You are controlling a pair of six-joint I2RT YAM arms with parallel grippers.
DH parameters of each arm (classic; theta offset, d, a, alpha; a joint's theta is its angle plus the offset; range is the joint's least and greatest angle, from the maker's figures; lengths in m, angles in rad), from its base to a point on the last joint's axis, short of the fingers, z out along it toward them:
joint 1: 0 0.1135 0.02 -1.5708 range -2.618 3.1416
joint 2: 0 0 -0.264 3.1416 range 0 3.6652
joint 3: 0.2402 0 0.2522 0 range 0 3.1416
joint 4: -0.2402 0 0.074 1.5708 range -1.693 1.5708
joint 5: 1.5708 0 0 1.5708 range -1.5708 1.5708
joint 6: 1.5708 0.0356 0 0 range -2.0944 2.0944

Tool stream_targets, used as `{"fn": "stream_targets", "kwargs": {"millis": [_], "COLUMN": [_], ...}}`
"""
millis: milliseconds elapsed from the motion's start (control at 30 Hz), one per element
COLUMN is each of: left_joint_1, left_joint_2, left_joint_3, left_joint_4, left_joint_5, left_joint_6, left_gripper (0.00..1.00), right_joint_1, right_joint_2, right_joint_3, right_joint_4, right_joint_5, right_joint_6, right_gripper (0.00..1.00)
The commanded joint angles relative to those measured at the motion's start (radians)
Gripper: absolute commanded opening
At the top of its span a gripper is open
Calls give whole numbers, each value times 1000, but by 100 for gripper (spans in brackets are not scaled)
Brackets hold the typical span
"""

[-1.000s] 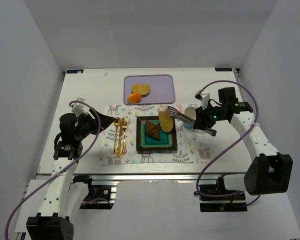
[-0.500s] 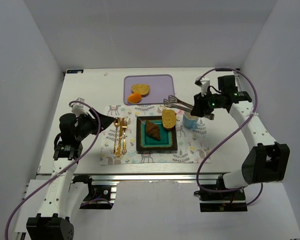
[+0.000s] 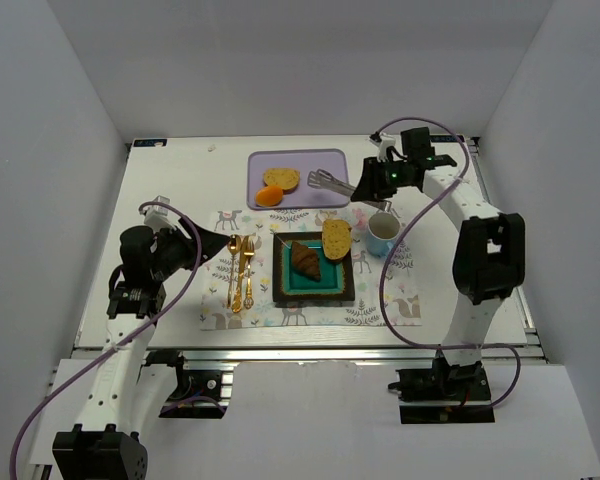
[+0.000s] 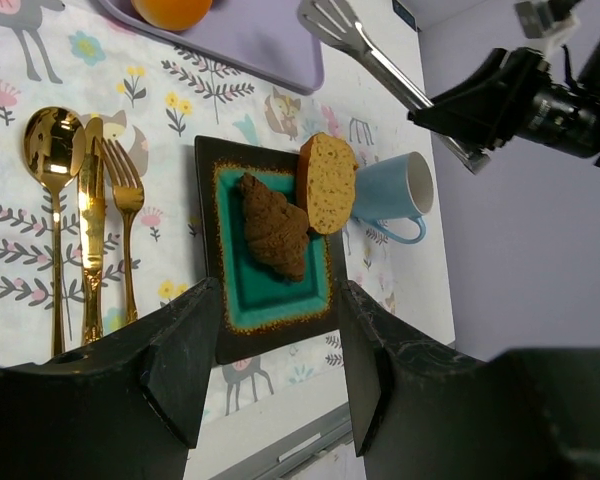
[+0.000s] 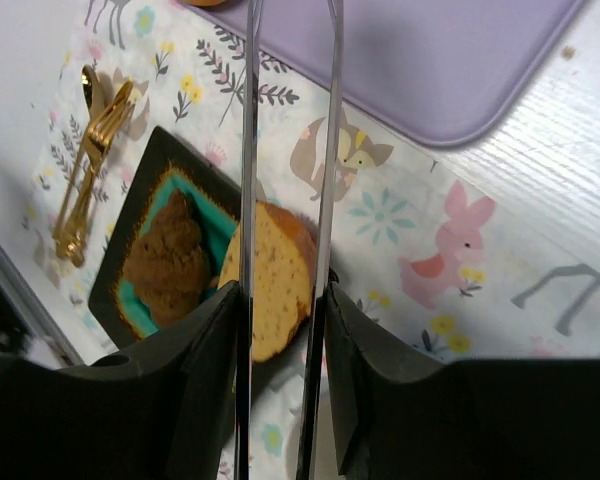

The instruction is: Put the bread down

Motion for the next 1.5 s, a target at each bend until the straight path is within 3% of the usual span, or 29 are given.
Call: {"fn": "stream_targets", "kwargs": {"millis": [0,400,1200,1300,1467], "left_joint_1": [2,2,2,2,2], "left_joint_2": [1,-11,0,-8,-12], "left_joint_3": [26,8,16,14,13], "left_joint_4": [-23,-40,-53,-59,-60], "left_joint_5": [-13,-42,-54,-56,-57], "left_joint_6": [12,-17,-13,-13,-14], "left_gripper": [60,60,60,60,60], "right_joint_1": [18,59,99,99,96], "right_joint_2": [62,255,324,324,312], "right_joint_3": [92,228,212,204,202], "right_joint_4": [91,191,218,218,223], "right_joint_5": [-47,-35,-30,-23,-21], "right_joint_6": [199,374,419,425,433], "right_gripper": [42,44,44,43,27]}}
